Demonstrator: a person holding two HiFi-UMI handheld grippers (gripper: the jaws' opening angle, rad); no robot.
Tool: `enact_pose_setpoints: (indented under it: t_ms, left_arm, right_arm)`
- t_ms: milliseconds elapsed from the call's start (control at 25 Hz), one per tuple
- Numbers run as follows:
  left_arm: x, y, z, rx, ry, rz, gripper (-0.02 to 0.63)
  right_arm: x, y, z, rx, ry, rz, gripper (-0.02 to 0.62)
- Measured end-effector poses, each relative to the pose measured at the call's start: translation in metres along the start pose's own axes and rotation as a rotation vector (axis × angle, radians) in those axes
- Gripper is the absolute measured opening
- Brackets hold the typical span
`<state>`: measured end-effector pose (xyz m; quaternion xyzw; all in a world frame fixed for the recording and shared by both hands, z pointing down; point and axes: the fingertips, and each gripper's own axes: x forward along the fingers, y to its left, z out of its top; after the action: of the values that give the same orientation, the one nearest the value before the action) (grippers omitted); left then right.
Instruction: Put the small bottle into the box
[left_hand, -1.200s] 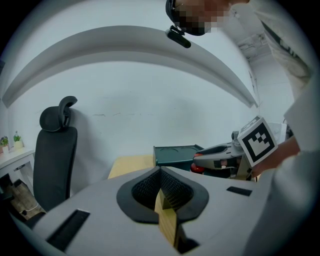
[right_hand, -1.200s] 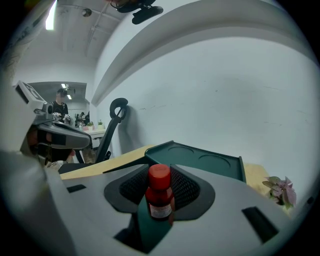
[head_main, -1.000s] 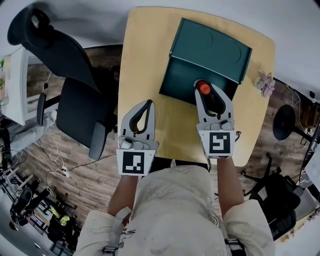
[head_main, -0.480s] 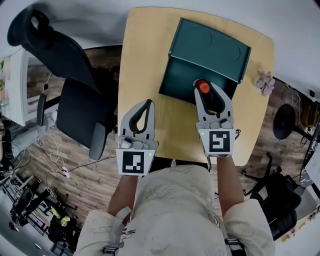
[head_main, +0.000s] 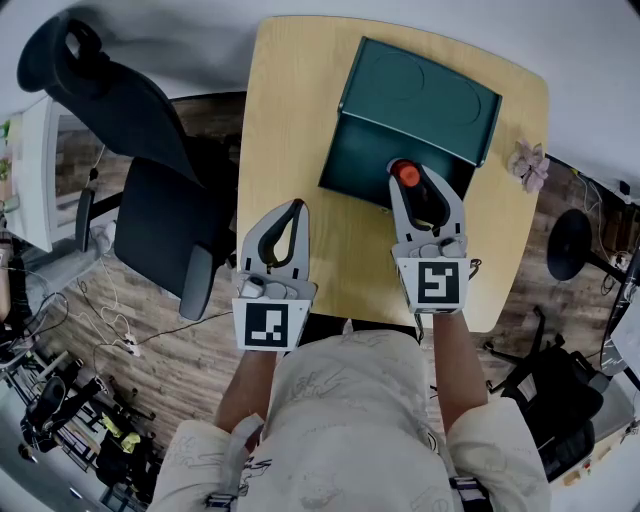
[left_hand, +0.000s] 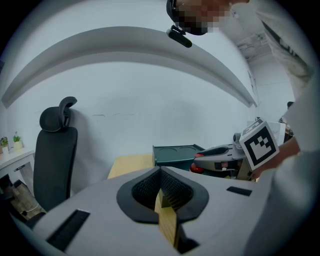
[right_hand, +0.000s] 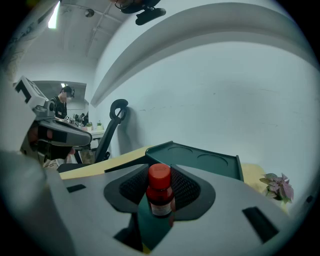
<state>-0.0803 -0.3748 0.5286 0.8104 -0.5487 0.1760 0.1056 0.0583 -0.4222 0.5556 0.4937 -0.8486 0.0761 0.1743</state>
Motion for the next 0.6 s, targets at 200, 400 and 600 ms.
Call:
enact_pose_setpoints:
  t_ms: [200,400,600]
  left_arm:
    - [-0.0014,0.001,0.0,0.002,0.004,0.004,0.006]
    - [-0.0024,0.0015,0.0019,0.005,-0.003,0.003,0.006]
    - [-0.0041,0.0003,0.0035,0.004,-0.007,-0.002,0.006]
  right_arm:
    - [0.0006,-0.0008,0.0027,0.036,-0.027,-0.001,0.246]
    - [-0.0003,-0.0001,0.0016,0.045,-0.024,0.004,0.265]
    - [-0.0035,0.0015,0.0043,0.05,-0.012,-0.001,0.265]
